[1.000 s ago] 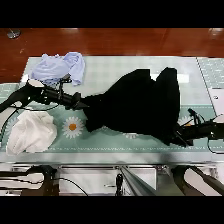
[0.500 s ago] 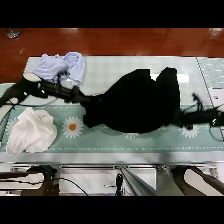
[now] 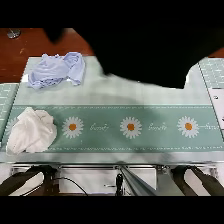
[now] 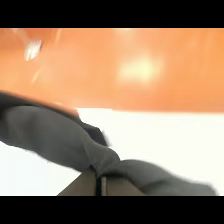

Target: Fold the shirts.

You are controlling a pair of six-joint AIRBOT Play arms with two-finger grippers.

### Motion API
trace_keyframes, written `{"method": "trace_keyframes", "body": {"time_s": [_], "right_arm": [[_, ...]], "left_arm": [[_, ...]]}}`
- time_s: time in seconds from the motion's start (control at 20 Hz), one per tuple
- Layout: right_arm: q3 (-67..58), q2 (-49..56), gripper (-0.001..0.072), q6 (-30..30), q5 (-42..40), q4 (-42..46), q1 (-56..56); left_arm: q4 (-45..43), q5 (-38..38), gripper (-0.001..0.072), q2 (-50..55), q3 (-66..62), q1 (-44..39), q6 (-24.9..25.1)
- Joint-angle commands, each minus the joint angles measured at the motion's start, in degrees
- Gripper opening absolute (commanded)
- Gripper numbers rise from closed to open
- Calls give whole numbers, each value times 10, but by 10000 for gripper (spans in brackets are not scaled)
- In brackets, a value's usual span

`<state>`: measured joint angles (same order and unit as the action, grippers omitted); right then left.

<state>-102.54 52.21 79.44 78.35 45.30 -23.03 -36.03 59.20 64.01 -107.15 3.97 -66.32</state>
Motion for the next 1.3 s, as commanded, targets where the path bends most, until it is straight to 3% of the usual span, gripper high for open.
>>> {"method": "trace_keyframes", "body": {"time_s": [0.0, 0.15, 0.35, 0.55, 0.75, 1.0, 1.25], "right_arm": [[-86, -93, 20, 30, -4, 75, 0], [-86, -172, 20, 61, 17, 152, 0], [-86, -231, 20, 92, 84, 228, 0], [-68, -237, 20, 99, 117, 238, 0], [54, -237, 21, 87, 121, 221, 0], [277, -196, 20, 59, -4, 213, 0], [317, 16, 20, -11, -108, 152, 0]], "left_arm": [[-139, -24, 26, -96, -85, 19, -58], [-258, 25, 26, -179, -85, 21, -122], [-369, 135, 26, -250, -83, 21, -161], [-342, 185, 26, -251, -42, 21, -171], [-268, 186, 27, -240, 126, 21, -163], [-228, 63, 26, -135, 305, -9, -139], [-228, -107, 26, 52, 317, -84, -139]]}}
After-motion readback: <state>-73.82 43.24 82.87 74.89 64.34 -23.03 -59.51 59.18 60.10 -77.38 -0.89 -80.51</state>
